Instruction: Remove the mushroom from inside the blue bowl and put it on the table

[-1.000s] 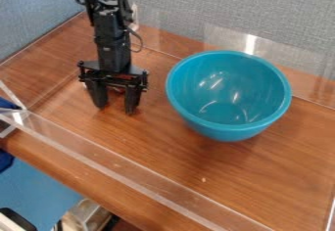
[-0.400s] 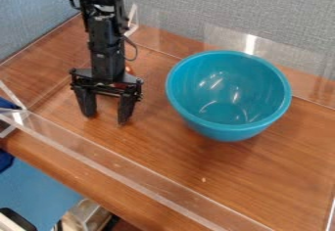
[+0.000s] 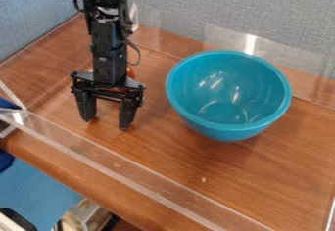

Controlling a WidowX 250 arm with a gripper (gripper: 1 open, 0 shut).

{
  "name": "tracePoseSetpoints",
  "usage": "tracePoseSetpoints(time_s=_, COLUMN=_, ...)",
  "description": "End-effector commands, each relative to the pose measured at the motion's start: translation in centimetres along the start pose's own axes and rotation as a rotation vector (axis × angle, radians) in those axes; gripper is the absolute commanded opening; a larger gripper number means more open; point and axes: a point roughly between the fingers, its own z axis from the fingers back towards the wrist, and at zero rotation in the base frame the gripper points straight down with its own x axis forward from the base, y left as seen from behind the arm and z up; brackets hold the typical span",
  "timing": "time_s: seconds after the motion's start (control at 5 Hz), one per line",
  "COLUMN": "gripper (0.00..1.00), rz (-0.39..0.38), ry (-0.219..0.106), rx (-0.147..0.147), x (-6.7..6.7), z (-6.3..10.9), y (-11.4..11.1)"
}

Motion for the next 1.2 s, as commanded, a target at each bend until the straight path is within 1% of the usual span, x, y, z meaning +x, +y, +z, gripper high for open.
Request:
tracePoseSetpoints(time_s=0.0, gripper=1.0, rz=-0.009, ry=-0.061, rx=0.003, x=0.0, z=2.2, y=-0.4)
tracePoseSetpoints(time_s=0.4, gripper=1.0, rz=-0.011, ry=-0.062, rx=-0.001, x=-0.1, z=2.8, y=-0.7)
tracePoseSetpoints(time_s=1.0, gripper=1.0, rz=0.002, ry=-0.069, rx=-0.005, x=-0.1, z=3.5, y=-0.4)
